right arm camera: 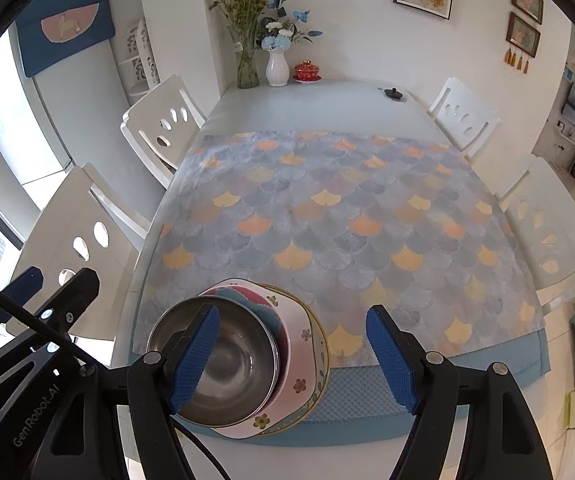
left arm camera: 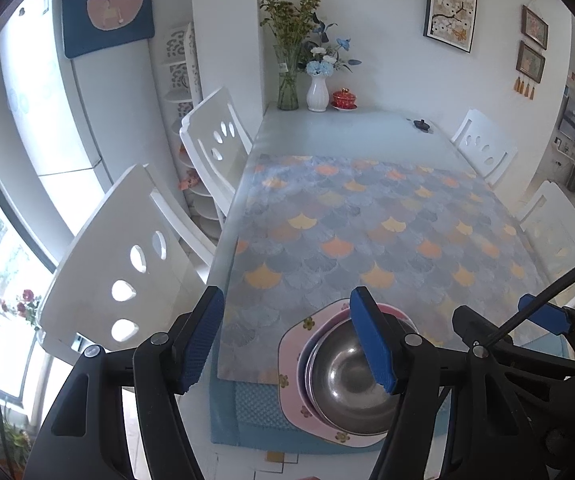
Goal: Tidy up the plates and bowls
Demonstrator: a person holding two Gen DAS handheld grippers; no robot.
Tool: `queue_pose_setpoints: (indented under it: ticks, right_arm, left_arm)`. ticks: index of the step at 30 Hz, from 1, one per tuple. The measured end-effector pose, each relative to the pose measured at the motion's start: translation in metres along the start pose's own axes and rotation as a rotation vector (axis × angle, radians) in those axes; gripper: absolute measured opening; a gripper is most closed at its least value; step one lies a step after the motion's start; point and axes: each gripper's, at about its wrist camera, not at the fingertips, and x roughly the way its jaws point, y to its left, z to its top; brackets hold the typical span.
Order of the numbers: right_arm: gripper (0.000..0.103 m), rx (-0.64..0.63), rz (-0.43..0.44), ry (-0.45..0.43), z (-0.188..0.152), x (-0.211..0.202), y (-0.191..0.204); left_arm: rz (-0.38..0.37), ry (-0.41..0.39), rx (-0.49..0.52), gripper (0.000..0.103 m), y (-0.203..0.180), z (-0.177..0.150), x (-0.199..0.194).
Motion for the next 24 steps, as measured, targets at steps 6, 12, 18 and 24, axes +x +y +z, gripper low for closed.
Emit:
queue_pose_setpoints:
  ticks: [6,12,18,24]
  right_arm:
    - [0.074,-0.002,0.005,0.013,0.0007,0.004,0.0007]
    - [0.074,-0.009,-0.012,0.007,0.0009,0.0043,0.0027]
    - [0.074,-0.009,-0.009,0.01,0.0019,0.0056,0.0041]
    - [0.074,-0.005,-0.005,0.015,0.0017,0.0055,0.003]
  left_arm:
    - [0.002,0.004,-0.004,0.064,0.0009,0.0022,0.001]
    - [0.017,-0.007,0.005,0.064,-0.0005,0.0024,0.0002]
    - [0.022,-0.007,0.009,0.064,0.0003,0.0033,-0.0001]
    - [0.027,-0.007,0.013,0.064,-0.001,0.0036,0.0003]
